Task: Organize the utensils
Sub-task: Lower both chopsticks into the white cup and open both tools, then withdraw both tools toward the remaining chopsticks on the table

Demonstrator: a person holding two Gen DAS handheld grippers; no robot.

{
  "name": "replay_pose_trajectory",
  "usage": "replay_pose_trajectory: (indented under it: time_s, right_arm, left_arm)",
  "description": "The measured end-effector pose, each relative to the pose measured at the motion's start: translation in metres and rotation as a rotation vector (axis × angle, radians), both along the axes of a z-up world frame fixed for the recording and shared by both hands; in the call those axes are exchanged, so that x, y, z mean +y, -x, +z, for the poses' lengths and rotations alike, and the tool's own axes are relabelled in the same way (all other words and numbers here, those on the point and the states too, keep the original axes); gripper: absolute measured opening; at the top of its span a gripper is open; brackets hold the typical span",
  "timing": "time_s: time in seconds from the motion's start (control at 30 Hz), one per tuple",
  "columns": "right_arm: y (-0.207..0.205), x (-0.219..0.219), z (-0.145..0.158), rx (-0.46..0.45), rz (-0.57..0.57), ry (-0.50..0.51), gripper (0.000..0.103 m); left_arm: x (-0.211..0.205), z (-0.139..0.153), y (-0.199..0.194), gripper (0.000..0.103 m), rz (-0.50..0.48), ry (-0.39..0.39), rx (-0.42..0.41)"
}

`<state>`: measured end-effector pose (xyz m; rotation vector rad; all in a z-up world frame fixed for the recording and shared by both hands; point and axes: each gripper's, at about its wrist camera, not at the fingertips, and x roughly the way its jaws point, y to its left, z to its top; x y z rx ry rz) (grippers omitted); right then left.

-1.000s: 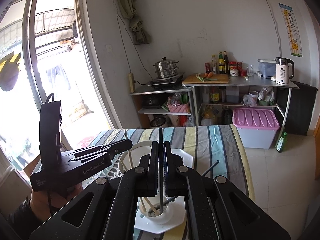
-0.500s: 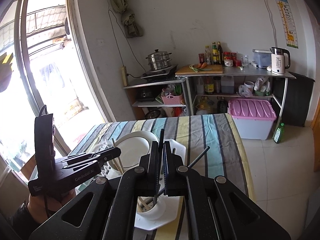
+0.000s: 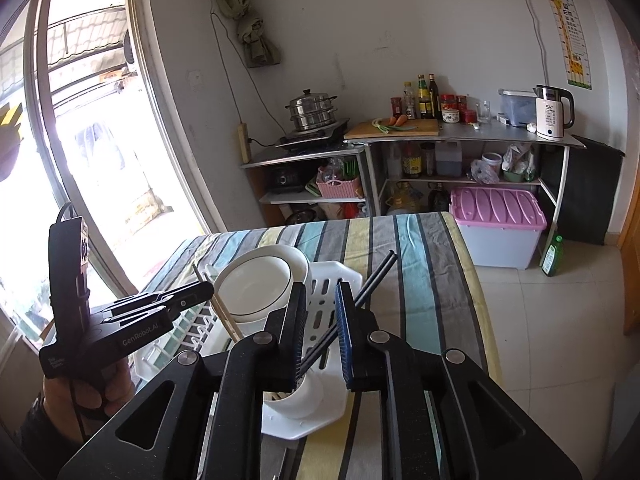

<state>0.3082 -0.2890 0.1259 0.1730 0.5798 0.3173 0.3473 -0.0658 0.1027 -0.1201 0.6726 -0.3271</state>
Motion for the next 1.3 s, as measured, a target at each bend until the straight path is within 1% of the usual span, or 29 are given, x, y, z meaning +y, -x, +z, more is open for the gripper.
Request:
replay_pose_trajectory:
  time_s: [0.13,0.27,0.33,0.43,0.53,0.6,0.67,0.8,0.93,1.13,1.3]
  right_arm:
    - [0.014,-0.003,0.0,-0.009,0.006,-0.006,0.016]
    - [0.036,-0.001,-0.002,-0.025,0.012,0.008,0.016]
    - [0.048,-0.001,-0.002,-0.032,0.017,0.0,0.016]
    - [0.066,0.001,-0.004,-0.046,0.015,0.005,0.016]
    - [0.085,0.0,-0.006,-0.059,0.016,-0.01,0.02]
    - [0.099,0.001,-0.008,-0.065,0.027,-0.018,0.023]
    - [0.112,0.003,-0.011,-0.07,0.035,-0.016,0.029]
    - [0.14,0.011,-0.02,-0.074,0.059,-0.004,0.03]
    - [0.166,0.018,-0.031,-0.07,0.075,0.016,0.03]
    - [0.193,0.018,-0.05,-0.041,0.079,-0.001,0.03]
    - [0.21,0.018,-0.063,-0.029,0.085,-0.006,0.03]
  left_arm:
    - [0.005,0.001,0.013,0.009,0.002,-0.002,-0.003]
    - [0.012,0.001,0.03,0.009,0.009,-0.009,-0.013]
    - [0.017,0.001,0.04,0.009,0.013,-0.004,-0.02]
    - [0.023,0.0,0.054,0.014,0.018,-0.004,-0.026]
    - [0.031,0.0,0.071,0.015,0.025,0.011,-0.031]
    - [0.036,-0.001,0.086,0.015,0.032,0.006,-0.043]
    - [0.04,-0.003,0.103,0.016,0.033,0.005,-0.055]
    - [0.047,-0.015,0.132,0.016,0.029,0.012,-0.039]
    - [0.052,-0.03,0.164,0.016,0.03,0.002,-0.029]
    - [0.059,-0.049,0.206,0.016,0.03,-0.019,-0.02]
    - [0.063,-0.06,0.233,0.016,0.037,-0.037,-0.018]
